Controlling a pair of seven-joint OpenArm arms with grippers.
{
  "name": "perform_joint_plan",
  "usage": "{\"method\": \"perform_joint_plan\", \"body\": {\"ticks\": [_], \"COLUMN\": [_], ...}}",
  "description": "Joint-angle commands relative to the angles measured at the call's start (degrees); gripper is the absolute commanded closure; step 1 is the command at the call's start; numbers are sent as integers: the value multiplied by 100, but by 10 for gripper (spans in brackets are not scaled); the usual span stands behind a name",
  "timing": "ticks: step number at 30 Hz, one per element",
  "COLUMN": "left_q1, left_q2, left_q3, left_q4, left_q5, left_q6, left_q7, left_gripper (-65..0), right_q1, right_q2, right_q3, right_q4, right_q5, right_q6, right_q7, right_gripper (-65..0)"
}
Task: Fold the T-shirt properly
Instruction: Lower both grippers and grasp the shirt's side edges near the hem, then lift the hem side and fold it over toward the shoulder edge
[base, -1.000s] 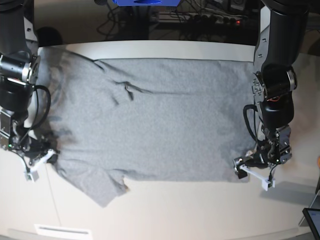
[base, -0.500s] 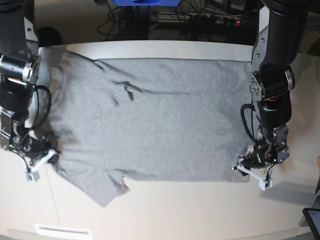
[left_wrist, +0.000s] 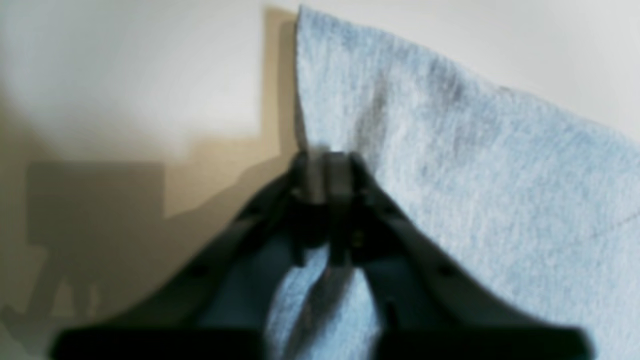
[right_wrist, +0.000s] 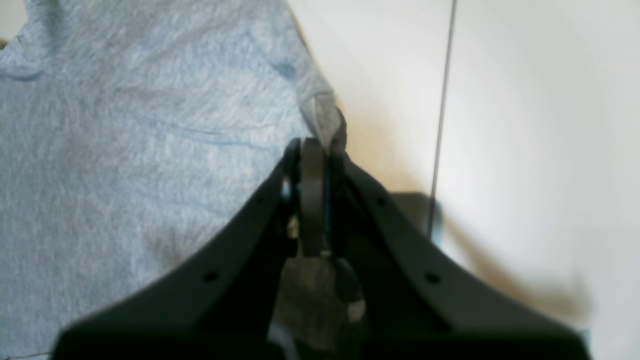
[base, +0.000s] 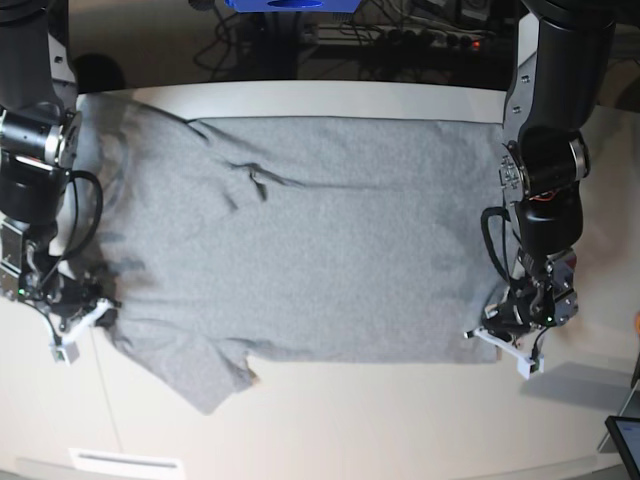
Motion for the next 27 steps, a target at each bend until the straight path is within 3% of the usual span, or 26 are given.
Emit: {"method": "perform_joint_plan", "body": {"ticks": [1, 15, 17, 21, 27], "left_q1": [-142, -98, -89, 51, 482], "left_q2": [-48, -118, -127, -118, -127], "left_q3": [-6, 47, 47, 47, 47], "left_q4": [56, 777, 962, 1647, 2412], "left_q5": [-25, -34, -34, -34, -25], "left_q6": [-18, -18, -53, -563, -625], "left_q7": [56, 135, 364, 918, 1392], "left_gripper": [0, 0, 0, 0, 0], "right_q1": [187, 179, 179, 170, 56], "right_q2": [100, 100, 100, 91, 91], "right_q3": [5, 5, 5, 5, 5], "right_q4": [107, 265, 265, 406, 432], "right_q5": [72, 72, 72, 72, 72], "right_q6": [26, 43, 43, 43, 43], "right_q7": [113, 350, 359, 350, 341], "right_gripper": [0, 0, 0, 0, 0]}}
